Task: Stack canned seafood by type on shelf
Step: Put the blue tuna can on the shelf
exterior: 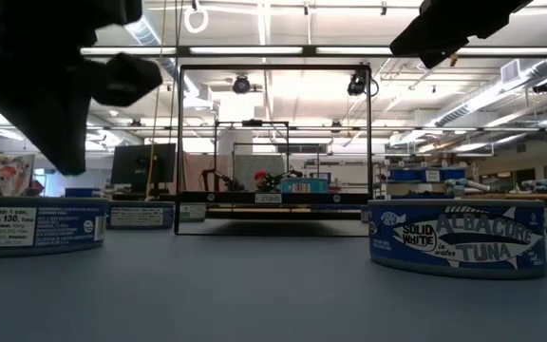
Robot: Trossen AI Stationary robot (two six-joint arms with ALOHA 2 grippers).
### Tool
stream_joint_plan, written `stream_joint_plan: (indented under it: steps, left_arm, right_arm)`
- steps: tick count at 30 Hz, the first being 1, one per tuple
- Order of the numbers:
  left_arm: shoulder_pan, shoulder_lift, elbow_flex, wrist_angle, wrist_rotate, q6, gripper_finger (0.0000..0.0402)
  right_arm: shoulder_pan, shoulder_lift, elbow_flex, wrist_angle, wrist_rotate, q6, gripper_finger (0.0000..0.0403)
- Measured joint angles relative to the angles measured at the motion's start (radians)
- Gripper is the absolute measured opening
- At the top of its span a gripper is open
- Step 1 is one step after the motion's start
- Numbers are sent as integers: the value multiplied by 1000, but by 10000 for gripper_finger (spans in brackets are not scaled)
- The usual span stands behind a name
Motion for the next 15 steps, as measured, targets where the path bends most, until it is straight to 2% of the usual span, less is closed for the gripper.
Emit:
stream_joint_plan:
  steps: [9,15]
  left_arm:
    - [-91,-1,43,-60,54,-170,19]
    - [-169,0,43,-61,-63,-188,53]
  right_arm:
    - [0,0,0,0,0,-8,19]
    - [0,0,0,0,2,-17,19]
